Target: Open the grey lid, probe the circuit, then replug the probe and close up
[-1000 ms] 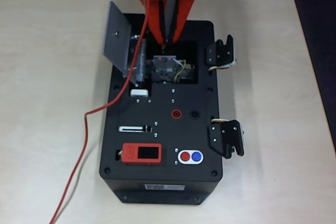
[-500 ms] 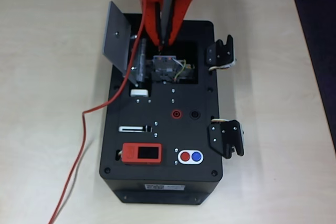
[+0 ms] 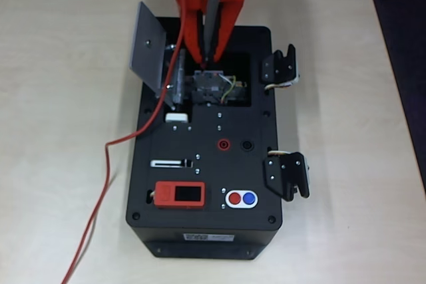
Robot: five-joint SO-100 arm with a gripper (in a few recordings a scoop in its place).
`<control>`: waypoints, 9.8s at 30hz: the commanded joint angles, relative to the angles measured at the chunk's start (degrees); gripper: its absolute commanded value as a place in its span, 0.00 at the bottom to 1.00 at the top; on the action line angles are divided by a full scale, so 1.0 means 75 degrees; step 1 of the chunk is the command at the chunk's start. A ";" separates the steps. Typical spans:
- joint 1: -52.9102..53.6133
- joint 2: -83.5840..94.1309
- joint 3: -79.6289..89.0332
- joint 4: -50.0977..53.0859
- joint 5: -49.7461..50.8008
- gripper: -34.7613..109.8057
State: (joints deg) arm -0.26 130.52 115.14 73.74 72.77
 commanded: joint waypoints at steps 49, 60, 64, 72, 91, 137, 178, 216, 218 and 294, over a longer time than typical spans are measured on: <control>0.0223 0.0410 -0.0258 0.0223 -0.0117 0.24; 0.0293 0.0258 -0.0527 0.0293 -0.0176 0.24; 0.0293 0.0234 -0.0504 0.0258 -0.0176 0.24; 0.0293 0.0211 -0.0422 0.0164 -0.0164 0.24; 0.0246 0.0539 0.0281 -0.0129 -0.0082 0.24; 0.0434 0.1336 0.2520 -0.1652 0.0012 0.24; 0.0492 0.1043 0.1688 -0.1102 -0.0211 0.24; -0.0691 -0.2813 -0.3668 -0.0727 0.0668 0.24; -0.0750 -0.3059 -0.3879 -0.0797 0.0703 0.24; -0.1289 -0.5238 -0.5344 -0.1102 0.1383 0.24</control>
State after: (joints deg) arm -9.40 88.42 75.32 65.83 82.79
